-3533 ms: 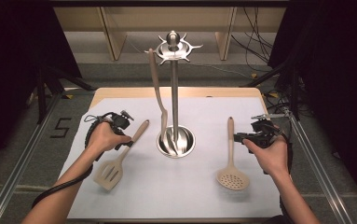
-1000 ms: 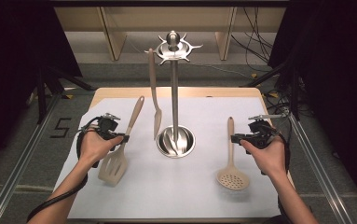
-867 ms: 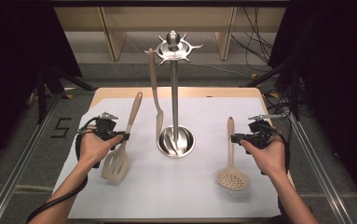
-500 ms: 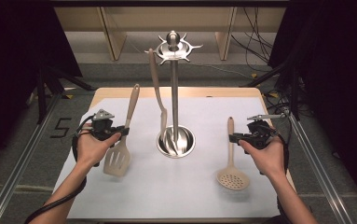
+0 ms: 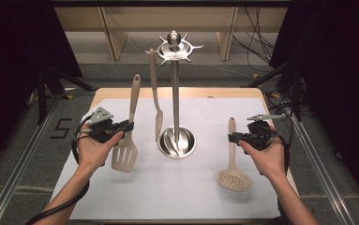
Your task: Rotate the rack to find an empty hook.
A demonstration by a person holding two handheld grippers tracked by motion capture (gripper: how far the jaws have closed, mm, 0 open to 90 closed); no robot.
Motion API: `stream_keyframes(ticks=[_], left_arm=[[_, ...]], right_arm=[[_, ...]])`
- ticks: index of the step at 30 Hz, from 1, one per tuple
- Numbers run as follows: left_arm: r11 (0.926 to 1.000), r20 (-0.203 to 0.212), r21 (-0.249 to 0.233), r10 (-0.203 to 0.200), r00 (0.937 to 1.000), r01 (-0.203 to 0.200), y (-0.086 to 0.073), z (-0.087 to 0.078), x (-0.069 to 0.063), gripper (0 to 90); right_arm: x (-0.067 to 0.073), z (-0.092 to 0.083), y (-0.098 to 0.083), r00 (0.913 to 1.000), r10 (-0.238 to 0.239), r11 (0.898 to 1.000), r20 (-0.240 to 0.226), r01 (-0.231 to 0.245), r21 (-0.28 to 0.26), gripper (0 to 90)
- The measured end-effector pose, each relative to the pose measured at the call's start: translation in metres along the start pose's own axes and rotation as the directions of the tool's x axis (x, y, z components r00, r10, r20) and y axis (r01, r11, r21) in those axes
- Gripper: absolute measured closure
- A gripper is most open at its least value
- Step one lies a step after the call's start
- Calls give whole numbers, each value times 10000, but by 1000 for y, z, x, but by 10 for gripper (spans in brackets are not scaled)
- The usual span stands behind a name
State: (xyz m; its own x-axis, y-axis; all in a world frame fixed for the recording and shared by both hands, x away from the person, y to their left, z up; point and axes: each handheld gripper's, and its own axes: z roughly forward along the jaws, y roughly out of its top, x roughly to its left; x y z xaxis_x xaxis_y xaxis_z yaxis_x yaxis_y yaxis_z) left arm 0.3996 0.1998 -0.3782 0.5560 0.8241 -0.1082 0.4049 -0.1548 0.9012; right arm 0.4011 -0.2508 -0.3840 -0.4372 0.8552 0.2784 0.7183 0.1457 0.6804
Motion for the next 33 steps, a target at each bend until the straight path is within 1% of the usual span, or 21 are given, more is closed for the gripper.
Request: stream_keyframes(ticks=[2,4,5,7,10,13,17,18,19,20,21,22,24,25,26,29,30,31,32,33], left_arm=[[9998,44,-170,62,10000,-62,2,-2,-1,779],[9996,82,-291,58,9999,-56,4,-5,-3,779],[9992,107,-391,82,9999,-78,5,-7,-4,778],[9988,173,-476,145,9997,-137,7,-9,-6,779],[9971,209,-733,236,9995,-220,10,-12,-10,779],[9963,312,-799,351,9989,-325,12,-14,-13,779],[9953,383,-900,385,9985,-350,13,-17,-17,779],[9947,426,-970,385,9983,-343,14,-17,-17,779],[9944,380,-996,393,9985,-353,14,-18,-18,779],[9941,387,-1025,407,9984,-366,15,-19,-18,779],[9939,338,-1023,438,9985,-402,15,-20,-19,778],[9933,335,-1078,455,9984,-417,15,-21,-19,778],[9928,342,-1113,492,9982,-452,16,-22,-21,778],[9922,353,-1164,487,9982,-443,16,-23,-22,778],[9921,367,-1164,524,9980,-478,16,-23,-22,779],[9908,383,-1246,578,9976,-526,17,-25,-25,778],[9899,383,-1319,578,9976,-522,18,-25,-26,778],[9897,396,-1316,624,9973,-567,18,-26,-27,779],[9897,411,-1327,606,9973,-546,19,-27,-28,779],[9886,453,-1396,634,9970,-565,19,-27,-29,778]], right_arm=[[-1,-1,0,9998,-184,9998,66,184,47,743],[-1,1,0,9996,-253,9997,95,254,-57,743],[-2,2,0,9991,-411,9990,66,412,-168,743],[-1,2,0,9994,-345,9993,15,346,-151,743],[-1,2,0,9995,-322,9994,-6,322,-128,743],[-1,2,0,9995,-327,9994,-2,327,-142,743],[-1,1,0,9994,-336,9994,-25,336,-127,743],[-2,0,0,9994,-349,9994,49,349,-67,743],[-1,-1,0,9999,-127,9999,51,126,65,743],[0,0,0,9999,-102,9999,42,101,45,743],[-1,0,0,9999,-104,9999,78,104,45,743],[-3,1,0,9993,-380,9992,60,380,-119,743],[-5,1,0,9982,-600,9980,94,602,-189,743],[-5,0,0,9984,-568,9981,10,569,-231,743],[-4,-1,0,9995,-325,9995,38,326,-55,743],[-4,-2,0,9992,-334,9994,207,335,-29,743],[-3,-2,0,9996,-200,9998,195,201,-2,743],[-3,-2,0,9996,-174,9998,204,174,11,743],[-4,-2,0,9992,-340,9994,205,341,-19,743],[-4,-2,0,9992,-336,9994,211,337,-16,742]])
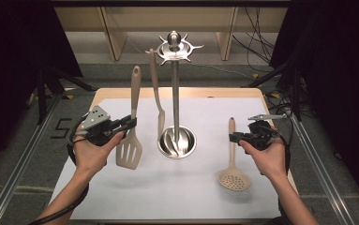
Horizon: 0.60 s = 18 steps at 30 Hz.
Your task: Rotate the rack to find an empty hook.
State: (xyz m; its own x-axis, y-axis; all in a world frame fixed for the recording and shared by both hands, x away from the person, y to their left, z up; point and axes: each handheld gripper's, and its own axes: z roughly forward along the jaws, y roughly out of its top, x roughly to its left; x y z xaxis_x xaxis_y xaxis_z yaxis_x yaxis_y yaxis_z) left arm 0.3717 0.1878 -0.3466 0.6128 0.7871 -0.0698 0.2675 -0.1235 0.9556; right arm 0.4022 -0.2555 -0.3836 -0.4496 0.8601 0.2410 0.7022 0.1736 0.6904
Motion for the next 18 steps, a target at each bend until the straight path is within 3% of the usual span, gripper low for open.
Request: stream_keyframes(ticks=[4,18], left_arm=[[9999,67,19,108,9999,-108,1,-1,-4,778],[9997,201,-110,237,9995,-235,4,-3,-11,778]], right_arm=[[-2,2,0,9997,-209,9996,-101,207,-188,743],[-2,2,0,9997,-203,9996,-124,201,-173,742]])
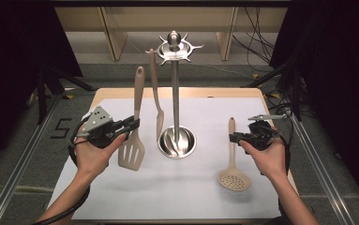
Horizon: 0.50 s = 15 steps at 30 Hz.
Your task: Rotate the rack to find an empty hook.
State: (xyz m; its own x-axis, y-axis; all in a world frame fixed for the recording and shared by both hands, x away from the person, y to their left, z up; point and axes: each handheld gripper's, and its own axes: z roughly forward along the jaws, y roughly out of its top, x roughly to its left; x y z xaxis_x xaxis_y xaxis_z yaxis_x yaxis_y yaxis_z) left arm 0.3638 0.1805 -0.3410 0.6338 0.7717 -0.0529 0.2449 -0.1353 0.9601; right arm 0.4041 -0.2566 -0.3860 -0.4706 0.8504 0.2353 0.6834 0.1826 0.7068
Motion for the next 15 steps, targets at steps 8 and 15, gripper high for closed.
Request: stream_keyframes(ticks=[8,15], left_arm=[[10000,82,-57,30,10000,-29,2,-2,-4,778],[9998,173,-161,88,9998,-85,4,-3,-8,778]], right_arm=[[0,0,0,10000,0,10000,22,0,-8,742],[0,0,0,10000,12,10000,26,-12,8,741]])
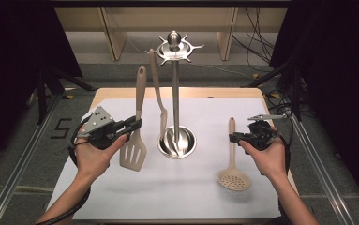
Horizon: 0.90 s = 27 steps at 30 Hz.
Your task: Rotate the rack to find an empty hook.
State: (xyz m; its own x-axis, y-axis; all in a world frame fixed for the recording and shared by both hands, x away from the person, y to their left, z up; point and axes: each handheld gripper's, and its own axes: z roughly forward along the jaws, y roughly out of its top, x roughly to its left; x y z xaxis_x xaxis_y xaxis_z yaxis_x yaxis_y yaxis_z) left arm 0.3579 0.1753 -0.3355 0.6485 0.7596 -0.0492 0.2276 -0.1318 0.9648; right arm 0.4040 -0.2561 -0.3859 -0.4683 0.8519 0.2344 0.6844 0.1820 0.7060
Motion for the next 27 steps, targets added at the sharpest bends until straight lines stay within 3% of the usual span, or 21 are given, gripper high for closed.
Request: stream_keyframes(ticks=[2,3,4,8,9,27], left_arm=[[10000,18,-9,20,10000,-20,1,0,-1,778],[10000,15,-4,7,10000,-7,1,0,-2,778],[10000,49,17,23,10000,-23,1,0,-2,778],[10000,101,-31,53,9999,-53,2,-1,-3,778],[10000,106,-30,55,9999,-54,2,-1,-4,778],[9999,306,-96,112,9995,-109,6,1,-11,778]], right_arm=[[0,0,0,10000,-62,10000,-20,62,-49,741],[1,-1,0,9998,182,9998,14,-182,119,741],[0,0,0,10000,-63,10000,-10,63,-46,741],[0,0,0,10000,-57,10000,-5,57,-44,741],[1,-1,0,9998,203,9997,8,-203,108,741],[1,0,0,9996,214,9997,-161,-212,108,741]])
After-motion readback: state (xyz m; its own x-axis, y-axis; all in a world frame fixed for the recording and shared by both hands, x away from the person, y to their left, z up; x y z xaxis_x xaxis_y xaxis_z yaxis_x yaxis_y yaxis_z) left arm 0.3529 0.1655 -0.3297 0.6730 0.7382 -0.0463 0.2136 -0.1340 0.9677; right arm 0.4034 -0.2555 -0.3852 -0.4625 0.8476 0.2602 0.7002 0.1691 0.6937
